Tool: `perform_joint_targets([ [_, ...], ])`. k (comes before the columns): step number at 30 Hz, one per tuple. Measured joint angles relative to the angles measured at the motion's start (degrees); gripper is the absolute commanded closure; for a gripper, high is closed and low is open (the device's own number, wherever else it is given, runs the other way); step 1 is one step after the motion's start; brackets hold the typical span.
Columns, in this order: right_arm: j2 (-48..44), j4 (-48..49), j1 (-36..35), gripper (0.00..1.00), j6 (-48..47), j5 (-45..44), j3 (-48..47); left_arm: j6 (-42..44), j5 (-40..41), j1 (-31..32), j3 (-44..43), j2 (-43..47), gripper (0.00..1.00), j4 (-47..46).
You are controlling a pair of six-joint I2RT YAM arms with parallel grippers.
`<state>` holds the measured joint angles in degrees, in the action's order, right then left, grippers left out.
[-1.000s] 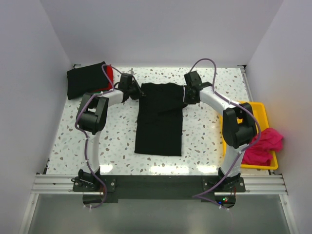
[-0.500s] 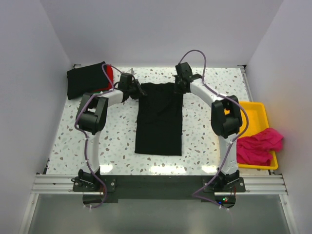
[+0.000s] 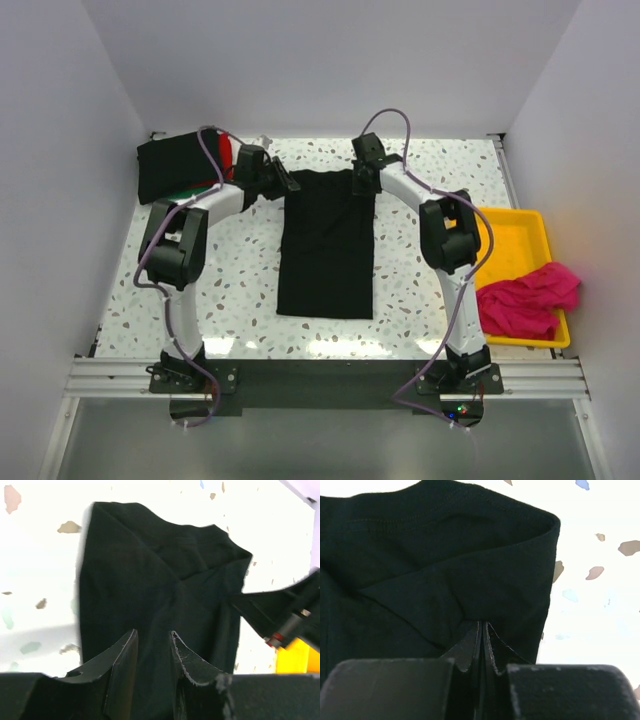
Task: Fold and stack the t-shirts
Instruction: Fold the tshirt
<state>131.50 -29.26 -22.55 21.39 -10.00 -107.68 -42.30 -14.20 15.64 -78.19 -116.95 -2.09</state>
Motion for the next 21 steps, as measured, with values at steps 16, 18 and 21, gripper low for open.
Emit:
perform_joint_targets([
  [16,-0.11,-0.37,0.44,0.46,-0.66,0.07,-0.96,-0.2,-2.75,9.33,13.62,9.6,0.67,-2.12],
  [18,-1.81,-1.14,0.7,0.46,-0.37,0.04,-0.26,-0.59,-2.8,9.25,15.98,12.04,0.67,-2.23],
  [21,-8.11,-2.01,0.98,0.46,0.66,0.2,4.31,-1.2,-1.49,9.18,20.48,18.1,0.64,-1.55],
])
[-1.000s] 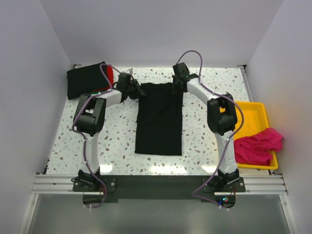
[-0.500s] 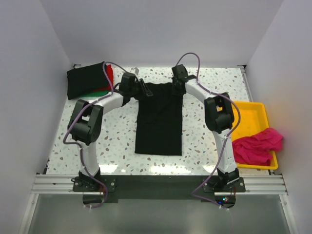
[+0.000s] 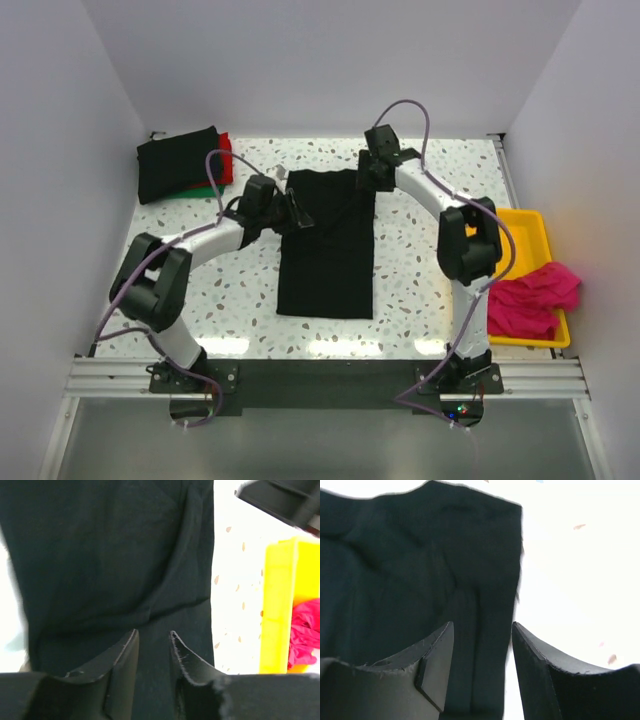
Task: Fold and stack the t-shirts
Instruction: Fold the tshirt
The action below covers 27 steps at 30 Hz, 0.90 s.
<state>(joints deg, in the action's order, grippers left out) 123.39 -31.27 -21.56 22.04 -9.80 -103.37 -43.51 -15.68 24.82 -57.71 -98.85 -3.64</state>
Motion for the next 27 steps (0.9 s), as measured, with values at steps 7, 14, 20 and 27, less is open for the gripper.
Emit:
perform_joint_targets([
  [7,-27.56,2.16,0.26,0.46,5.2,6.99,28.22,-1.03,6.73,-0.04,11.87,17.07,0.57,6.4],
  [14,-47.82,5.11,-1.75,0.46,12.46,18.29,58.4,-1.73,6.78,-0.04,27.8,31.89,0.55,13.73],
  [20,-54.75,6.32,-10.56,0.47,19.87,23.65,72.54,-1.97,4.02,0.7,34.93,42.77,0.56,17.0],
  [27,-58.86,10.43,-10.95,0.48,26.25,25.94,78.4,-3.52,2.58,3.04,40.81,48.06,0.57,18.21],
])
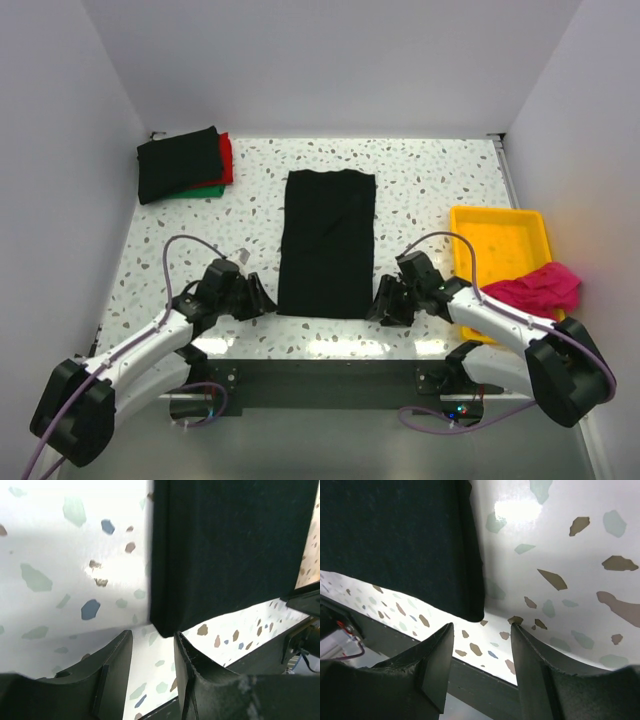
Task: Fold and stack the t-shirts
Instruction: Fold the tshirt
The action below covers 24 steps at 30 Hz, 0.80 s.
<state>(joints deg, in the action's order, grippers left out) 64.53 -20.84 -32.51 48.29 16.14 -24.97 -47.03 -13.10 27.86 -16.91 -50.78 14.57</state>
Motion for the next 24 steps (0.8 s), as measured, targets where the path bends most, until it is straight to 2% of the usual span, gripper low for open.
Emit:
perform_joint_targets([
  [7,-0.92,5.95,0.0,0.48,4.55,1.42,2.86,-0.83,-0.5,1.6,2.69,1.57,0.57,-0.37],
  [17,-5.84,8.07,0.0,0.49,8.04,1.09,5.84,-1.88,-2.14,2.32,4.04,5.22,0.56,-3.96],
  [24,-5.99,9.38,0.0,0.5,9.6,0.02,6.08,-2.01,-2.8,2.34,6.23,1.81,0.57,-9.18],
])
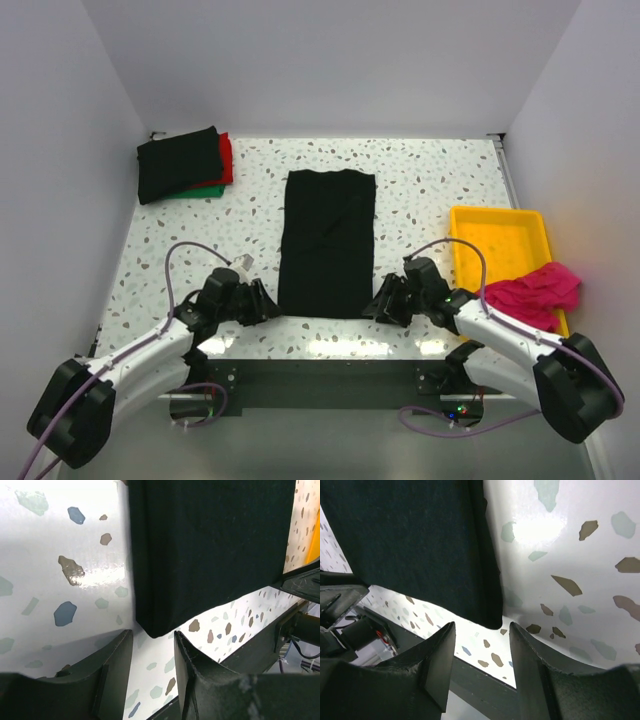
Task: Fold and stack the t-shirts
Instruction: Fold the tshirt
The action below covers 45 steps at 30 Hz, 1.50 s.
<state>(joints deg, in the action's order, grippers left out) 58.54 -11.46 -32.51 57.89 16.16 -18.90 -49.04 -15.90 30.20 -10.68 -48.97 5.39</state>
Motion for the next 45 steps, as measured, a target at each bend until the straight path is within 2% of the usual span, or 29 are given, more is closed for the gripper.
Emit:
perform_joint_targets([
  [5,1.2,1.66,0.0,0.52,0.42,-0.2,0.63,-0.85,-0.26,0.0,0.92,-2.12,0.59,-3.61],
  [9,2.01,3.98,0.0,0.57,1.29,-0.13,1.51,-1.31,-0.31,0.02,1.38,-3.54,0.66,-6.08],
  [11,2.23,5.25,0.0,0.62,1.7,-0.13,2.01,-1.53,-0.28,0.24,1.84,-4.11,0.73,-7.39],
  [13,2.25,6.25,0.0,0.69,1.92,-0.15,2.62,-2.16,-0.2,0.66,2.29,-4.39,0.85,-7.96],
  [15,2.36,6.6,0.0,0.81,2.12,-0.31,3.06,-2.62,-0.13,1.05,2.64,-4.5,0.98,-8.04],
  [16,2.36,6.62,0.0,0.84,2.16,-0.44,3.21,-2.95,-0.15,1.25,2.8,-4.5,1.0,-8.11],
  [18,2.36,6.73,0.0,0.95,2.16,-0.63,3.61,-2.95,-0.11,1.73,2.82,-4.5,1.0,-8.15],
  [20,1.92,6.78,0.0,1.0,2.12,-0.68,3.8,-2.93,0.09,2.27,2.82,-4.48,1.0,-8.13],
  [24,-2.43,6.01,0.0,1.0,2.08,-0.7,5.31,-3.58,1.31,4.61,2.82,-2.47,1.0,-6.69],
  [29,-12.07,2.71,0.0,1.0,2.01,-0.33,7.91,-5.46,3.37,8.39,2.82,4.85,1.0,-1.95],
  [37,-33.64,-13.0,-0.07,1.0,-0.28,0.35,8.5,-8.63,9.6,18.21,2.16,15.58,1.0,7.52],
  [40,-36.87,-19.58,-0.11,1.0,-1.6,0.09,6.19,-9.84,11.85,21.18,-0.17,17.9,1.0,10.84],
  [45,-36.79,-26.03,-0.11,1.0,-3.72,-0.68,-1.68,-9.92,15.63,21.7,-6.6,18.49,1.0,13.81],
])
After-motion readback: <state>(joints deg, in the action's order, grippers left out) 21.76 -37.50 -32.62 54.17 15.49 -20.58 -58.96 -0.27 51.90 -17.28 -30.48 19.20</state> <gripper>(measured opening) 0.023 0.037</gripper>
